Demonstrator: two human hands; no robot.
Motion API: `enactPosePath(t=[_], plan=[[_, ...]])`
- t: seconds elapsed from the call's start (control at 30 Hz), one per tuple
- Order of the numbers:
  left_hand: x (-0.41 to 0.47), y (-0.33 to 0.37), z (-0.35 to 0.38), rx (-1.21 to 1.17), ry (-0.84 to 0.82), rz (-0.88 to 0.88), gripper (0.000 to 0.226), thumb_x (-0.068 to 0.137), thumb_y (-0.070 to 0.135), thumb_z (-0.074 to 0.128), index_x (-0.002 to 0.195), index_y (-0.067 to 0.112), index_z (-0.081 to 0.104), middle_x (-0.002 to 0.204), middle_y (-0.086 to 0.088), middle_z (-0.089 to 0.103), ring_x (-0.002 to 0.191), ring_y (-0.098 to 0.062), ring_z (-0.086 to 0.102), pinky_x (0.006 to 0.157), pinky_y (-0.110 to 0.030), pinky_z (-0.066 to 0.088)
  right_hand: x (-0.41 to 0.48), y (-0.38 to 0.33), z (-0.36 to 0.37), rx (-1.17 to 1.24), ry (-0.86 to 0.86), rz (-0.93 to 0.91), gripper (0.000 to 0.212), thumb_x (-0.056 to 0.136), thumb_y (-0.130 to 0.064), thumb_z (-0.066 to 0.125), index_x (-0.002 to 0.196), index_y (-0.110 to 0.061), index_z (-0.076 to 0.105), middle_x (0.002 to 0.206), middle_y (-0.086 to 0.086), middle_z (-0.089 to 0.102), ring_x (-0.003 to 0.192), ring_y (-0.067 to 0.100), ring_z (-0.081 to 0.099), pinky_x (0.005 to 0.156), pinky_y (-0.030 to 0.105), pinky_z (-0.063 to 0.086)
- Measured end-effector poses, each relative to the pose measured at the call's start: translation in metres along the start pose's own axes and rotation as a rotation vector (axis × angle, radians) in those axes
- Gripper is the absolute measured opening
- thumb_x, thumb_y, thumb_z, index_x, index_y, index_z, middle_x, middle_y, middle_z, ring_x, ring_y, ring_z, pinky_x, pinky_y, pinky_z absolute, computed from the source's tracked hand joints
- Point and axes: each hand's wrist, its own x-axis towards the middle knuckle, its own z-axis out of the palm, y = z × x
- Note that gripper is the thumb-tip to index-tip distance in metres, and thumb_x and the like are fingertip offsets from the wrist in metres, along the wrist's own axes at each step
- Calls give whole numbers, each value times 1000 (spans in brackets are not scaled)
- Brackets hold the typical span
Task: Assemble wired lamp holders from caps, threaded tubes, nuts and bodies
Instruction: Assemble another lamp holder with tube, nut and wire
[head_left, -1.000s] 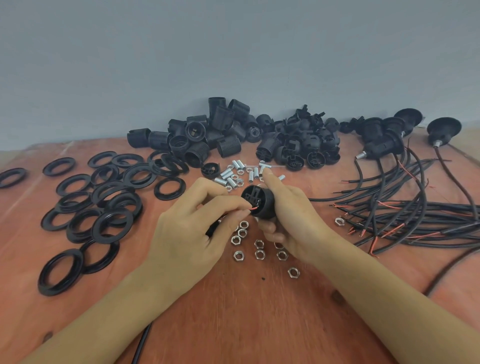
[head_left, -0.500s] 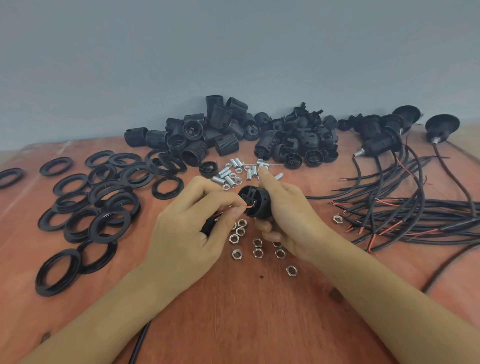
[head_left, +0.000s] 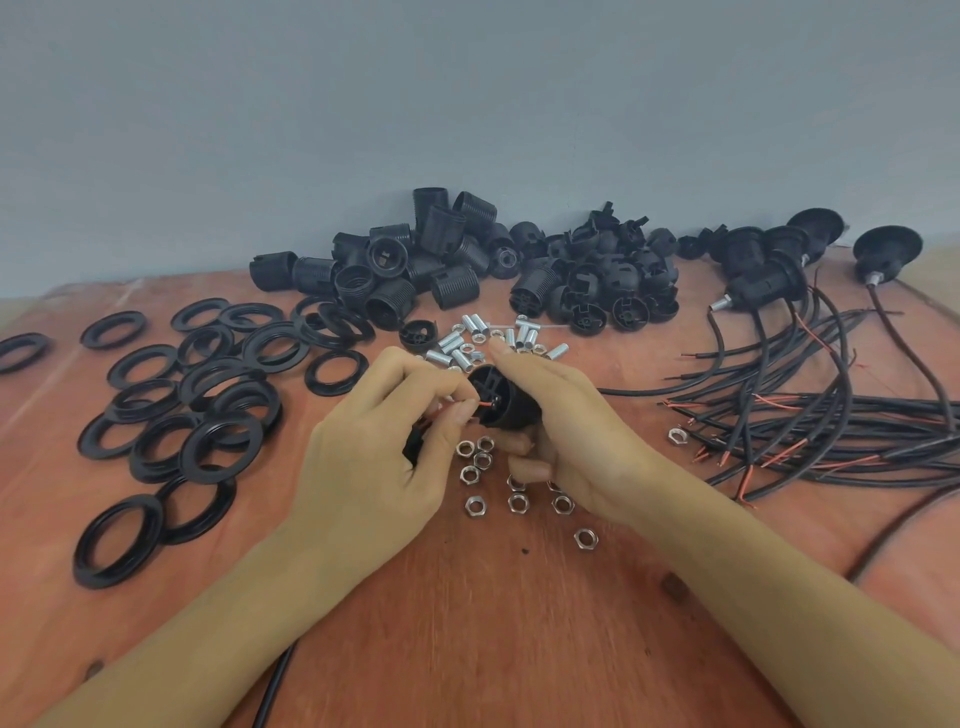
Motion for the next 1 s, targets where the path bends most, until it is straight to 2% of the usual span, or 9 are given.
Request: enactPosePath(t=[0.1,0.17,0.3,0.43,0.57,0.7,0.87,1.0], plan=[[1,1,-1,14,10,-9,13,93,22,56,91,15,67,87,21,44,80,4,49,65,-20,41,0,-1,-1,34,-64,-33,35,99,-40,51,103,-6,60,83,11,49,52,11,39,40,21,27],[1,2,-1,19,9,-5,13,93,22,55,91,15,67,87,22,43,80,4,49,64,-20,41,0,-2,-1,73,-79,-43,36,101,-38,48,102,-4,61,87,13,48,52,11,40,40,22,27],[1,0,-2,27,10,-10,11,93,19,57,91,14,67,86,20,44,79,0,48,65,-21,41,0,-1,-2,101,-65,-51,32,102,-31,47,97,-4,64,83,12,53,52,11,44,43,22,31],[1,-2,-2,25,4,8,10,93,18,58,91,13,67,86,15,45,78,-2,49,66,-20,41,1,3,-2,57,-42,-104,37,99,-38,52,86,-7,66,77,9,53,51,10,42,41,21,30],[0,-3,0,26,-5,16,12,94,22,57,90,15,66,83,12,46,77,-2,48,64,-22,42,3,5,-1,19,-17,-119,53,95,-47,54,95,6,62,76,10,55,50,11,43,40,21,31],[-1,-2,0,12,4,13,12,93,23,58,90,15,66,80,12,44,73,-3,47,61,-25,43,3,6,1,-9,-8,-117,49,95,-52,52,88,-5,61,70,6,57,49,12,43,40,22,32],[-1,-1,0,5,-4,25,12,92,21,60,90,13,69,76,8,45,71,-6,46,64,-21,41,2,7,3,-54,-1,-104,48,96,-55,49,86,-8,56,63,0,55,48,13,42,41,23,31],[1,0,1,-73,-13,-61,9,94,19,58,90,18,66,73,11,44,70,-7,46,67,-14,36,2,5,3,-24,27,-84,35,98,-43,53,87,-10,56,67,3,58,48,14,46,39,23,33]])
